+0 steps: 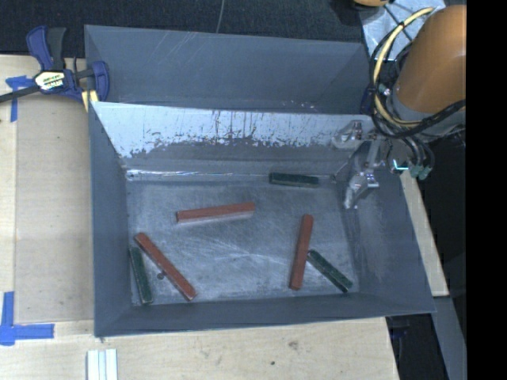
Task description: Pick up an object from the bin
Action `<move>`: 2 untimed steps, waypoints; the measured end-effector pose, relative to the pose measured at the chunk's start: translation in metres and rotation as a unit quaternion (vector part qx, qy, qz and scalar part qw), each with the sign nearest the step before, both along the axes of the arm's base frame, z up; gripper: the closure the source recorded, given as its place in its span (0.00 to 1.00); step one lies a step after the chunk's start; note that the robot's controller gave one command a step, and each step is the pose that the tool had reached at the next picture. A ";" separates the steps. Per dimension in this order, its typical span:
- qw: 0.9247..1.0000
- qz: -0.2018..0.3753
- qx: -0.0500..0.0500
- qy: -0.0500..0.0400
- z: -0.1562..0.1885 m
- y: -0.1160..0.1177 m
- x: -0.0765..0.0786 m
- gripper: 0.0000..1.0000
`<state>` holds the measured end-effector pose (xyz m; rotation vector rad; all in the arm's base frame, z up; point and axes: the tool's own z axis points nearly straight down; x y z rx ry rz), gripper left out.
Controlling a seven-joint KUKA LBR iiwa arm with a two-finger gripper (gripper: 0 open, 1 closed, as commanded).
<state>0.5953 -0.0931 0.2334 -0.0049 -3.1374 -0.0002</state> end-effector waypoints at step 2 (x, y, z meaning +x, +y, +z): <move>0.999 0.043 -0.001 -0.006 -0.034 0.002 -0.014 0.00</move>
Offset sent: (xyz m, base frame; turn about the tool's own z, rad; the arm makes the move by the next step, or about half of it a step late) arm -0.0580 0.0052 -0.1357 -0.2942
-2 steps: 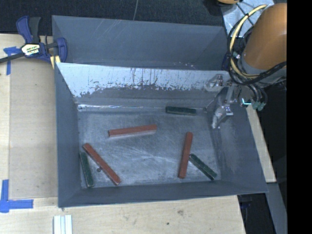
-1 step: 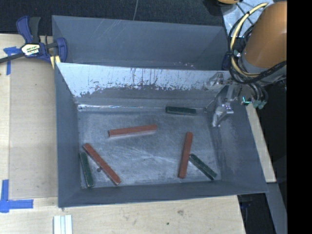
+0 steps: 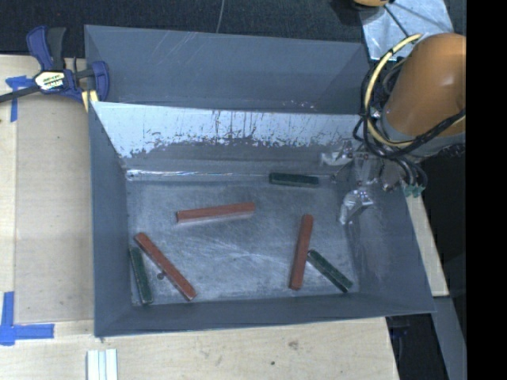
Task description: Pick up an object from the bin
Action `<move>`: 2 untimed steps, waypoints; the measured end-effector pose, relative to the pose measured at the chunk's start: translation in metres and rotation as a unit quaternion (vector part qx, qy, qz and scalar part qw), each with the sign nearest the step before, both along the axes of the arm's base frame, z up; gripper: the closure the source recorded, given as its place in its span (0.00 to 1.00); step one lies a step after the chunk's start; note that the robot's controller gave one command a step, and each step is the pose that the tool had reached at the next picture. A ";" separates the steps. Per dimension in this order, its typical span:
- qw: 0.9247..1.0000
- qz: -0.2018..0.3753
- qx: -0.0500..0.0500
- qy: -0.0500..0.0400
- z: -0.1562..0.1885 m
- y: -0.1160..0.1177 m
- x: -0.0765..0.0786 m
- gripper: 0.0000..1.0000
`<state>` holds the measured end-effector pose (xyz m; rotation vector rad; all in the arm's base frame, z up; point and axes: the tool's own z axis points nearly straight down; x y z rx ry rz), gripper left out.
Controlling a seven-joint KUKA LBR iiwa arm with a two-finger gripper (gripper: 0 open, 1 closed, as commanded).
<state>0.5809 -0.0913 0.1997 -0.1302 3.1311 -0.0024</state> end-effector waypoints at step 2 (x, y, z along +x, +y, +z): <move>0.989 0.146 -0.002 -0.005 -0.121 0.026 -0.011 1.00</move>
Offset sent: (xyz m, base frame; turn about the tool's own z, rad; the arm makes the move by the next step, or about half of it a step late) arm -0.0159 0.0270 -0.1265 -0.2945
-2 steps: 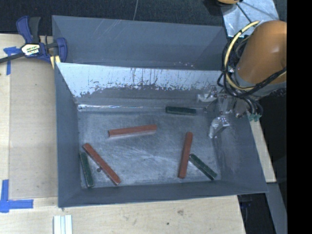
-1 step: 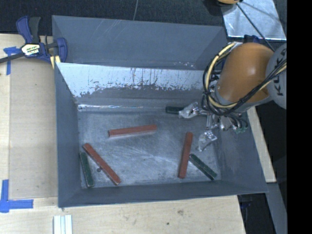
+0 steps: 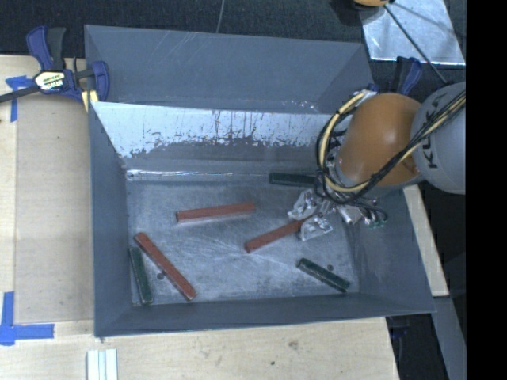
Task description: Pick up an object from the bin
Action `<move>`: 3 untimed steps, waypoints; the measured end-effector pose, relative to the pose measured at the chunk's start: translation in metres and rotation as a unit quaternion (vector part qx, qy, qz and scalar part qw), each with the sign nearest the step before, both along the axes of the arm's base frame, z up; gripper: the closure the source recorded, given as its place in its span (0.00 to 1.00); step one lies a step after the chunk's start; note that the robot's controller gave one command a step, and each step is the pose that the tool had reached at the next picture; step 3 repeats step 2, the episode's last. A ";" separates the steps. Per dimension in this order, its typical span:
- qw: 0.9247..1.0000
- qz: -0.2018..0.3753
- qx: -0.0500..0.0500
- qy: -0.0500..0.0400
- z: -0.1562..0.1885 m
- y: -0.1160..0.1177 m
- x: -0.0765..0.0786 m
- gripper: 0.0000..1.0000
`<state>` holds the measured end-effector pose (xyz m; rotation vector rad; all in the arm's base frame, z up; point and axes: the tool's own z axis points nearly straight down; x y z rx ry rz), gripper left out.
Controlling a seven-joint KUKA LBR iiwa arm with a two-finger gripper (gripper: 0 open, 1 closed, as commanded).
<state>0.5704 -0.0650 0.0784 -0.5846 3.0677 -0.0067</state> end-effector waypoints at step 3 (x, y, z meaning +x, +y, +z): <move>1.000 0.025 0.000 0.009 0.202 0.004 -0.009 1.00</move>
Offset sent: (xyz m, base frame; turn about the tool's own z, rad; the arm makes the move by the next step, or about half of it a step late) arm -0.0106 0.0054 0.2614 -0.0667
